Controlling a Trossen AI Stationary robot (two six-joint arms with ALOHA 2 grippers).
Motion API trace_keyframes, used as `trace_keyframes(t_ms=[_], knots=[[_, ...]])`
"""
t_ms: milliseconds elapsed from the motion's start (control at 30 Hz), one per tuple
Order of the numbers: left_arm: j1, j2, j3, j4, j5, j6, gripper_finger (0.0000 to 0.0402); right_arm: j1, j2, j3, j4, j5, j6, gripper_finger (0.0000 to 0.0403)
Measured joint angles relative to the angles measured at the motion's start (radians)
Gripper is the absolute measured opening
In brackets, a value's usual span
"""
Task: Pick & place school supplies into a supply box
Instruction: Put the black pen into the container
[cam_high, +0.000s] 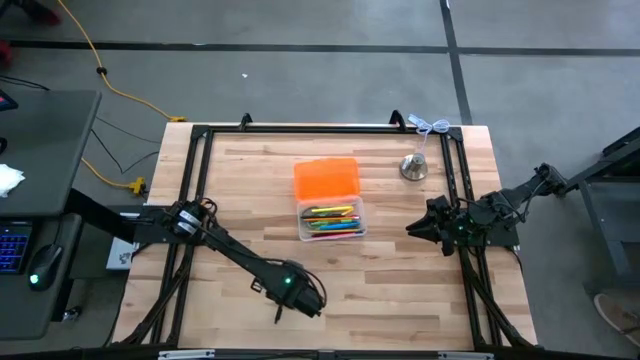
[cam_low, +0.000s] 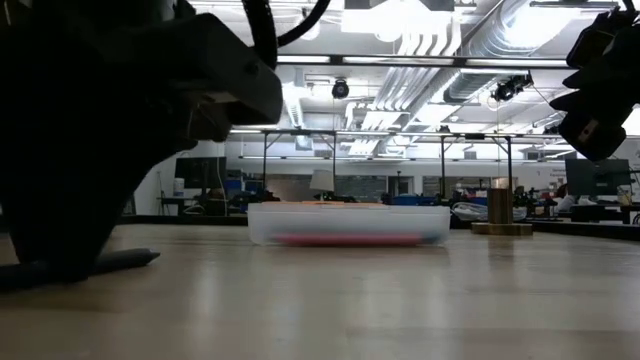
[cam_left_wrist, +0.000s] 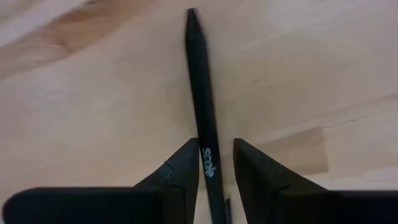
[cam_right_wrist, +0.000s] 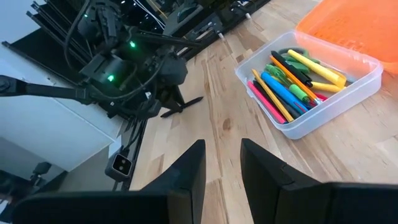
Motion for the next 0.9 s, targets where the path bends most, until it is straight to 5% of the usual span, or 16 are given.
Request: trace_keyframes(t_ms=[500,900], knots=[[0.001,-0.007,-0.059,0.078,0.018,-0.029,0.0109,0.000,0.000,0.000,0.002,0.008,0.007,0.0078],[0.000,-0.004,-0.060,0.078,-0.015,-0.007,0.0046,0.000,0.000,0.000,0.002,0.008,0.005,0.0078]])
